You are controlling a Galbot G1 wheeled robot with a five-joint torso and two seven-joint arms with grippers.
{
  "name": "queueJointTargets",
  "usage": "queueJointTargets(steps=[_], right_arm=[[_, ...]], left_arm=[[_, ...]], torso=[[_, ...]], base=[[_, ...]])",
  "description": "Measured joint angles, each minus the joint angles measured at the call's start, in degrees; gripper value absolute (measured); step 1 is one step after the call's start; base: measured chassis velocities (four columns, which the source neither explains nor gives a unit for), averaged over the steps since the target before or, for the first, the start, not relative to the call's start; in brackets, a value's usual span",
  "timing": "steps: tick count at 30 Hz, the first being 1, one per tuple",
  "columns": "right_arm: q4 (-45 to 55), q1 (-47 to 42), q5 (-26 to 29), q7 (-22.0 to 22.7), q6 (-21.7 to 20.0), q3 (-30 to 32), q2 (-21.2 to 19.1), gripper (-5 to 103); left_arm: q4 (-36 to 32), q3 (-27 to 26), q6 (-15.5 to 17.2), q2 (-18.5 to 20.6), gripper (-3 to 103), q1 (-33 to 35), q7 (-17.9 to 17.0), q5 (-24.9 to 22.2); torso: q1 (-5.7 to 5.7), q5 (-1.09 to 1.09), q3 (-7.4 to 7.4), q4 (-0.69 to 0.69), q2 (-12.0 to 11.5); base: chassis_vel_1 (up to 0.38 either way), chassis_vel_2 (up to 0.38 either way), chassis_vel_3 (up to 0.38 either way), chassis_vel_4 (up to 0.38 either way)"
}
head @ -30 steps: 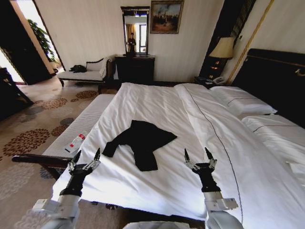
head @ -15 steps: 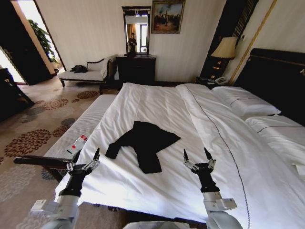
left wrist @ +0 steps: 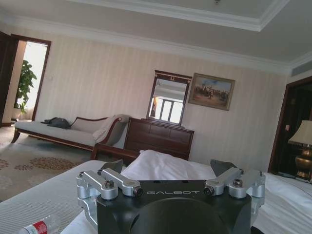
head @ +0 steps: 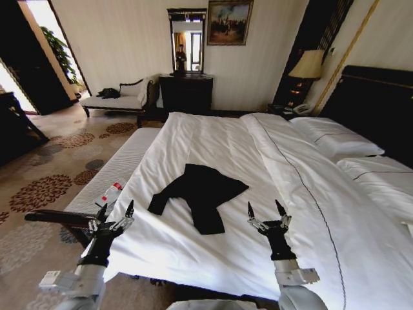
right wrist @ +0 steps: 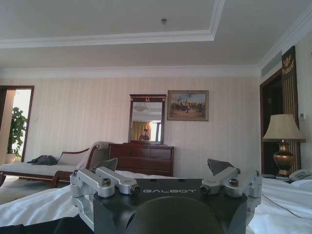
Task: Fold the clothes on the bed.
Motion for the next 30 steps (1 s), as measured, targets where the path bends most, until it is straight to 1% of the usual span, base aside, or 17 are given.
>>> queueJointTargets(steps=[21, 30], right_arm=[[-0.8, 0.1, 0.2, -0.6, 0.3, -0.1, 0.2, 100], [-0.5, 0.1, 0.2, -0.5, 0.4, 0.0, 0.2, 100]], left_arm=[[0.1, 0.2, -0.3, -0.4, 100, -0.2, 0.0, 0.5], [-0.2, 0.2, -0.5, -0.8, 100, -0.2, 0.0, 0.8]], torso=[[0.0, 0.0, 0.0, 0.0, 0.0], [0.0, 0.0, 0.0, 0.0, 0.0]], base=[[0.018, 0.022, -0.02, -0.024], [0.004, 0.069, -0.001, -0.066]])
